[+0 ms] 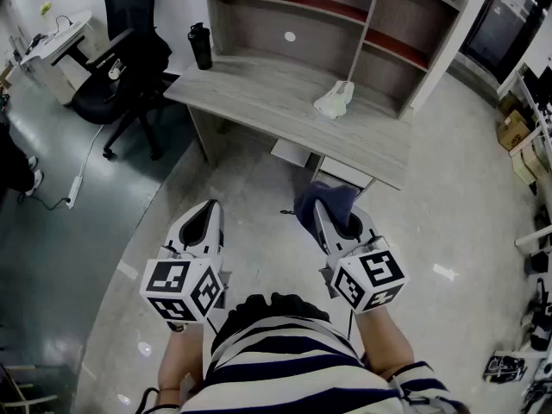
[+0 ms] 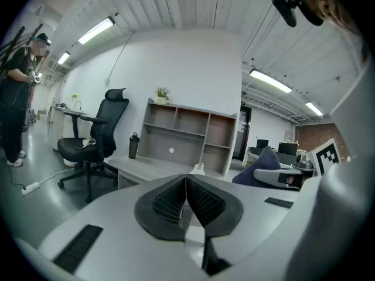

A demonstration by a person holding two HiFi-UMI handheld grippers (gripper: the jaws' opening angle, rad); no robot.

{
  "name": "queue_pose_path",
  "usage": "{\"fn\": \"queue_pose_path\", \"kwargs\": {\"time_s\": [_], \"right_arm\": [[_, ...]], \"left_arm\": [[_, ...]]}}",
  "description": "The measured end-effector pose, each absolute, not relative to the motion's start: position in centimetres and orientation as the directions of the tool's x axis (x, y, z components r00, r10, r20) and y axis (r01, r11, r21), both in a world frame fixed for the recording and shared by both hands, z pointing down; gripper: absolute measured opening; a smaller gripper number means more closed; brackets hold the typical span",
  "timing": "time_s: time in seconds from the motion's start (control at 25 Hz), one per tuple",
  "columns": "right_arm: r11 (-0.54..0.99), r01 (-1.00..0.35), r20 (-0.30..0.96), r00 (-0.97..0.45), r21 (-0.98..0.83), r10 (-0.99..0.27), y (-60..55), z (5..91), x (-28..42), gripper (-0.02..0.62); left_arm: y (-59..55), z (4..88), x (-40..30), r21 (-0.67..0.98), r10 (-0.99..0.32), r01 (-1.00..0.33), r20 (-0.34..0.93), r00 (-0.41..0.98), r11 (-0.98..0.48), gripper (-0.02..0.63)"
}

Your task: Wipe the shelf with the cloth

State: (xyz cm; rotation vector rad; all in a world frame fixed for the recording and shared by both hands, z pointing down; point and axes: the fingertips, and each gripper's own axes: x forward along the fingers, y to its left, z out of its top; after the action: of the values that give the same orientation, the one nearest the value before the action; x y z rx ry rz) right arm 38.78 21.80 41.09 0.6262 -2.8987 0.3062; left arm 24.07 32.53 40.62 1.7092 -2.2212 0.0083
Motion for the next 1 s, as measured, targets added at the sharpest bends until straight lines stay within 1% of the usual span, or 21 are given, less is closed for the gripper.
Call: {"fn": "queue_pose_path", "kwargs": {"time_s": [0.44, 1.0], "right_arm": [[0.897, -0.406, 0.183, -0.908, -0.175, -0.376, 21.4, 41.0, 39.1, 0.044], [0.896, -0.378, 0.192, -0.921, -0.234, -0.338, 20.4, 42.7, 38.4, 0.044]], "left_arm": [[32.4, 40.6, 24.4, 0.191, -0.937, -0.938, 0.257, -0.239, 0.291, 0.017], [32.0, 42.1, 24.2, 0.23, -0.927, -0.925, 0.296, -0.231, 0.303, 0.017]]}}
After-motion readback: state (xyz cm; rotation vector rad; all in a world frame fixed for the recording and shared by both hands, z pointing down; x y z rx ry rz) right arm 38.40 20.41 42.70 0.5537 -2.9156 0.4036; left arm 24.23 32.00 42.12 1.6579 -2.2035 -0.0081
